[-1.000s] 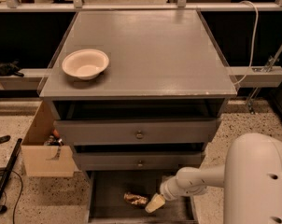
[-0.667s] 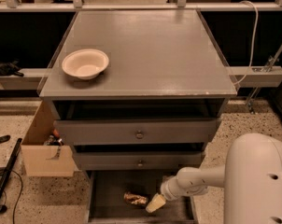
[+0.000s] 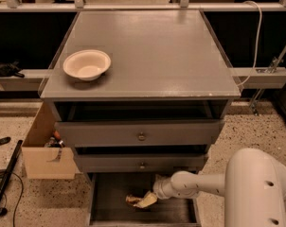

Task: Pick orange can from bottom drawer and place on counter

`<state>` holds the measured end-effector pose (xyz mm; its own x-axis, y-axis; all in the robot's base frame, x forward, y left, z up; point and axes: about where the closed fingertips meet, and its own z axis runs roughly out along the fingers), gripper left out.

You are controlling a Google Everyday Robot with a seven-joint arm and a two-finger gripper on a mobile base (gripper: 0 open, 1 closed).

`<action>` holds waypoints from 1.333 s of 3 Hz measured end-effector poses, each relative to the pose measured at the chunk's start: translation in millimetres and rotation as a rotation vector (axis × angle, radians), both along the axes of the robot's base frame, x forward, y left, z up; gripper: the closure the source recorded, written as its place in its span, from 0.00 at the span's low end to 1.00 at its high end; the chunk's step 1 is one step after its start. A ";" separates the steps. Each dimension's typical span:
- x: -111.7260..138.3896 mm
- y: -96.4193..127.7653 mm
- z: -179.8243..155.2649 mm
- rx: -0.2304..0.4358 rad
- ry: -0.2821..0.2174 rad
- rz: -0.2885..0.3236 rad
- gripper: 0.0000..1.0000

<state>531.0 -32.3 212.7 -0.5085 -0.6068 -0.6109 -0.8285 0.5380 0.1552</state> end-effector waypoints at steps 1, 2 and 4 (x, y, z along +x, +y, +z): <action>0.8 1.0 -1.1 0.002 0.000 -0.002 0.00; -4.1 10.4 -12.5 -0.009 0.029 0.021 0.00; -24.5 17.9 -51.2 -0.051 0.100 0.036 0.00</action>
Offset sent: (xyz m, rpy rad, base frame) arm -0.0084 0.0199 -0.0261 -0.0279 0.0644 0.0470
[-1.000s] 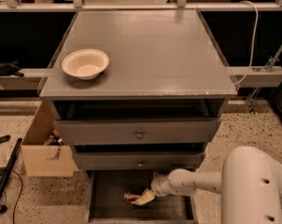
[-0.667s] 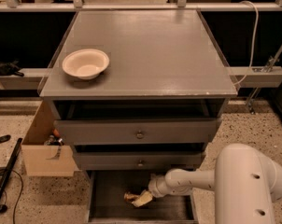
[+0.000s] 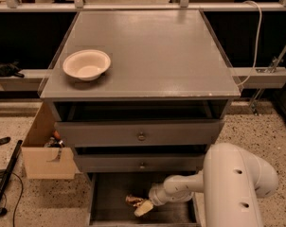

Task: Pick orange can from bottom drawer and place on counter

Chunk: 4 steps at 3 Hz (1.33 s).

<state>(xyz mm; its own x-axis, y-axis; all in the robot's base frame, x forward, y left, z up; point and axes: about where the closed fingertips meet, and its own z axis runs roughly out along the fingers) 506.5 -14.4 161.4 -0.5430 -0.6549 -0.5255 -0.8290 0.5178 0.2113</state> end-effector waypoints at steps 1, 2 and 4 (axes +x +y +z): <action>-5.7 -3.6 -14.4 -0.006 0.004 -0.009 0.00; -4.9 1.2 -24.4 0.003 -0.006 -0.011 0.00; -1.0 10.6 -37.0 0.021 -0.011 -0.015 0.19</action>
Offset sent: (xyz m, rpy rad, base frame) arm -0.0008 0.0042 -0.0347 0.0118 -0.0243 -0.0184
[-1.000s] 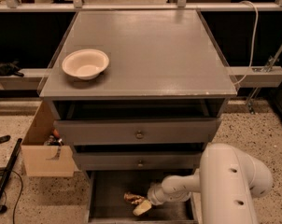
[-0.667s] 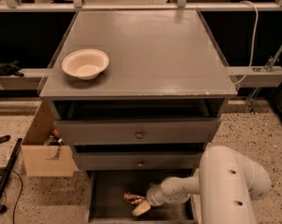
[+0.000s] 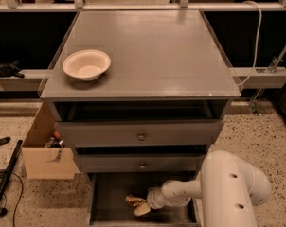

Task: Pick orange can from bottom drawer and place on counter

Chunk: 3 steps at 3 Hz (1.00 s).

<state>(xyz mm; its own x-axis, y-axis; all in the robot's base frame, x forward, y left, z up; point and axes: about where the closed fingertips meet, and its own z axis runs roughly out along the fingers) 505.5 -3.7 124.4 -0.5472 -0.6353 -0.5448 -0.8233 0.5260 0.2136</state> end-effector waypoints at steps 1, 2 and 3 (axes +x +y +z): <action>0.0 0.0 0.0 0.000 0.000 0.000 0.50; -0.1 0.1 0.0 0.000 0.000 0.000 0.73; -0.1 0.0 0.0 0.000 0.000 0.000 1.00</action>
Offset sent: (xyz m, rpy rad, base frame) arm 0.0000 0.0000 0.0000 0.0000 0.0000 0.0000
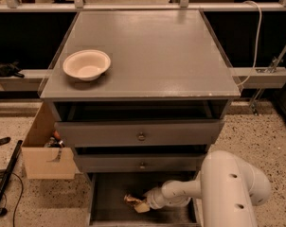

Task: Pick orange can from bottom drawer and place on counter

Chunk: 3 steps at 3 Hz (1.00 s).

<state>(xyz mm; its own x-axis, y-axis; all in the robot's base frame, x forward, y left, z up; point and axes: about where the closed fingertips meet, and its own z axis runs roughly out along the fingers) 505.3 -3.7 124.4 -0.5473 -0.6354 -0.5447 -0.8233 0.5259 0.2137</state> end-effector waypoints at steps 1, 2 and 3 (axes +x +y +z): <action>-4.7 -10.3 12.6 -0.015 0.003 -0.008 1.00; -10.2 -24.9 34.5 -0.024 0.004 -0.019 1.00; -20.1 -51.8 71.1 -0.028 0.000 -0.043 1.00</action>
Offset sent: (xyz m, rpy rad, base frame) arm -0.0141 -0.0456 0.0626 -0.0390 0.0016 -0.0365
